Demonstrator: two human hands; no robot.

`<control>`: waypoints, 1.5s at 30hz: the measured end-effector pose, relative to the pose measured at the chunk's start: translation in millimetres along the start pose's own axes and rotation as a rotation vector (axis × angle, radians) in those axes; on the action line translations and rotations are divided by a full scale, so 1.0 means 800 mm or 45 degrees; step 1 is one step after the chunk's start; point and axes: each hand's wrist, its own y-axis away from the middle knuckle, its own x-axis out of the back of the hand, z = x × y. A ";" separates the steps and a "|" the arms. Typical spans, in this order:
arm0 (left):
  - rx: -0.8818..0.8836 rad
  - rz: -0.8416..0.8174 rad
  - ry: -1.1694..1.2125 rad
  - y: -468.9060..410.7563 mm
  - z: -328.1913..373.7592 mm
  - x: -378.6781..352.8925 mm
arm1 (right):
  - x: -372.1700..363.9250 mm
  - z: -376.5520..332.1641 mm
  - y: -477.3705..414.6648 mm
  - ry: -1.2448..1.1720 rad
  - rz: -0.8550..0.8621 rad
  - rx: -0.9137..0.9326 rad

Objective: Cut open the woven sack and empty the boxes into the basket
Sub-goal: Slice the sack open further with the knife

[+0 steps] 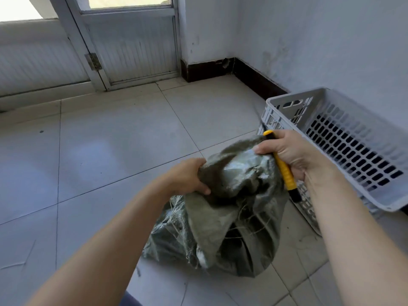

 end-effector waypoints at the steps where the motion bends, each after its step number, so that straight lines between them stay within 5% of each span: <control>1: 0.040 -0.005 0.005 0.000 -0.003 0.000 | 0.008 -0.002 0.000 -0.047 0.065 0.009; 4: 0.118 0.016 0.023 -0.001 -0.005 0.004 | 0.033 -0.006 -0.002 -0.165 0.256 0.059; 8: 0.064 -0.107 0.597 0.000 0.016 0.003 | 0.049 -0.010 -0.004 -0.316 0.314 0.118; 10: 0.077 -0.173 0.363 -0.002 0.022 -0.011 | 0.050 -0.010 -0.003 -0.348 0.315 0.132; 13: 0.160 0.082 -0.037 -0.004 0.020 -0.020 | 0.054 -0.005 -0.003 -0.324 0.396 0.158; 19: 0.137 0.421 0.972 -0.013 0.021 0.042 | 0.063 -0.008 0.004 -0.562 0.281 0.152; 22: -0.001 0.224 0.894 0.024 0.047 0.104 | 0.065 -0.031 0.026 -0.745 0.081 0.184; 26: -0.205 -0.313 0.752 0.058 0.085 0.175 | 0.074 -0.060 0.058 -0.893 -0.028 0.433; 31: 0.126 -0.391 0.083 0.024 0.071 0.144 | 0.080 -0.029 0.031 -0.534 0.129 0.201; 35: 0.164 -0.307 -0.482 0.004 0.053 0.071 | 0.081 0.007 0.016 -0.325 0.192 0.029; 42: 0.100 -0.178 0.240 -0.010 0.038 0.014 | 0.084 0.011 0.012 -0.145 0.194 -0.005; 45: 0.153 -0.182 0.558 -0.011 0.029 0.008 | 0.085 0.020 0.006 0.461 0.447 -0.009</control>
